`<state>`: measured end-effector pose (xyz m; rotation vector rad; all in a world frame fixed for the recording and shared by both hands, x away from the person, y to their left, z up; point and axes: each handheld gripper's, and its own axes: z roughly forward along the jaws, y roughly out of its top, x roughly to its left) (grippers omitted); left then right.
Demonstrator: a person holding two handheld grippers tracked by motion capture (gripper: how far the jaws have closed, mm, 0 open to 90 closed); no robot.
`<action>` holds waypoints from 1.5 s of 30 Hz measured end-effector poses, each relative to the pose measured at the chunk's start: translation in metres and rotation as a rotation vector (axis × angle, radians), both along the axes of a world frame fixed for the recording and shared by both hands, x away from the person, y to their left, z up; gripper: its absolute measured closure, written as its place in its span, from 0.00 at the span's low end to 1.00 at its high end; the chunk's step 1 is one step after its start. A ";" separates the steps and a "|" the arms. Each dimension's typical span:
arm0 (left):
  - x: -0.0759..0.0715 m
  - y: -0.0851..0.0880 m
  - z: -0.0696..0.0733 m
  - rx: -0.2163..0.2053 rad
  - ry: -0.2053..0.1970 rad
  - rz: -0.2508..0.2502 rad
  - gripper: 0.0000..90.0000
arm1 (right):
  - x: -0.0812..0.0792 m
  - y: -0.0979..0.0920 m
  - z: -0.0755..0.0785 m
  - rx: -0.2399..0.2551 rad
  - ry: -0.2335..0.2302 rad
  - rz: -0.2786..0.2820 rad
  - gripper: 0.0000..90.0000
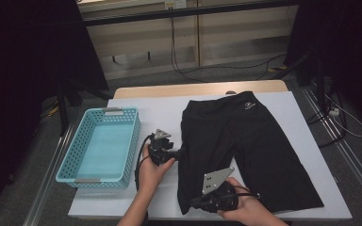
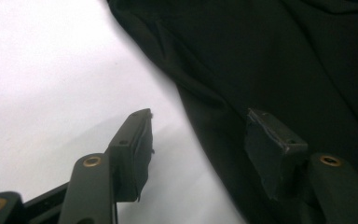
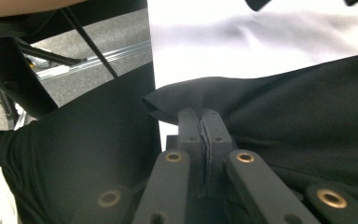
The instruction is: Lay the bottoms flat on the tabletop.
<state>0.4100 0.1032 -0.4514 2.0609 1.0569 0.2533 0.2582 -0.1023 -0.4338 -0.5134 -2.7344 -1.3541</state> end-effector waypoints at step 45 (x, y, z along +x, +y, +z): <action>0.017 -0.002 0.009 0.015 -0.042 -0.034 0.32 | 0.032 -0.072 0.000 -0.159 -0.073 -0.508 0.71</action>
